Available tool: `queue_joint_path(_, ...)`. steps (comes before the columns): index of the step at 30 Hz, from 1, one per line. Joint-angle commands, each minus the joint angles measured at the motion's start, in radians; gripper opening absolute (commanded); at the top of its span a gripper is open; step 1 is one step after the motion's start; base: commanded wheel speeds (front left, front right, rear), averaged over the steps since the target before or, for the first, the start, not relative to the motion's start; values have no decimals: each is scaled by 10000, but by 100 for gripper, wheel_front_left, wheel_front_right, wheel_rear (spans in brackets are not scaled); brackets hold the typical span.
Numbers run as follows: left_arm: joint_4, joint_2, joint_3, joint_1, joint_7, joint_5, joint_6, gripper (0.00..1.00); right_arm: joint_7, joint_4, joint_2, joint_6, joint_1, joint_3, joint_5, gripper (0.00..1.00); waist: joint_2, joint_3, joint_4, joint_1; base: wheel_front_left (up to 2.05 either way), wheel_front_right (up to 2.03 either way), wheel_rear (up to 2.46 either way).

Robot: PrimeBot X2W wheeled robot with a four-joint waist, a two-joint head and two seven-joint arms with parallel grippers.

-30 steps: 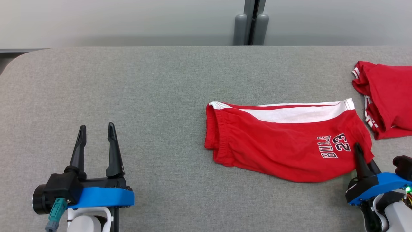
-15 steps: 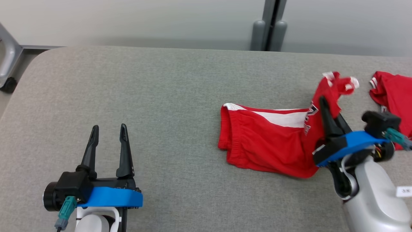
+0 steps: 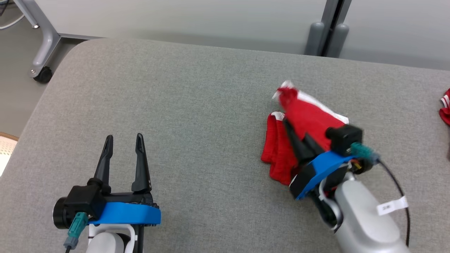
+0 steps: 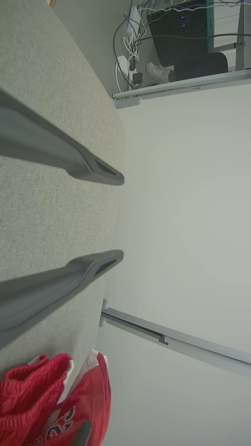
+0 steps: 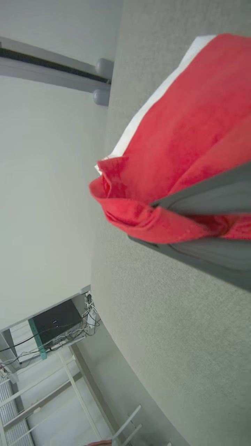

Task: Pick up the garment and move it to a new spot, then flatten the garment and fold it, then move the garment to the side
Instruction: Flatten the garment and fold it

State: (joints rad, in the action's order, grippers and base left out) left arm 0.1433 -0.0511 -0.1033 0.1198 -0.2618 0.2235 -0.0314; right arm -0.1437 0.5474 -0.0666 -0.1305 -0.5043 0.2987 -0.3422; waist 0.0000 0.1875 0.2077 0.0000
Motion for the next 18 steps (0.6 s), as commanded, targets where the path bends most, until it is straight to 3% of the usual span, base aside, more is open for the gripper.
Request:
queue_joint_path(1, -35, 12, 40, -42, -44, 28, 40, 100, -79, 31, 24, -6, 187, 148, 39, 0, 0, 22, 28, 0, 0, 0, 0)
queue_joint_path(13, -24, 12, -10, -67, -44, 73, 134, 100, -343, 215, -196, -6, 1128, 1933, -189, 0, 0, 10, -78, 0, 0, 0, 0)
queue_joint_path(14, -24, 10, -22, -51, -45, 72, 123, 100, -371, 224, -202, -6, 1160, 2036, -167, 97, 0, 2, -113, 0, 0, 0, 0)
queue_joint_path(18, 5, 12, 9, -51, -44, -6, 112, 100, -637, 84, -306, -6, 1138, 2375, -129, 100, 0, -61, -315, 0, 0, 0, 0)
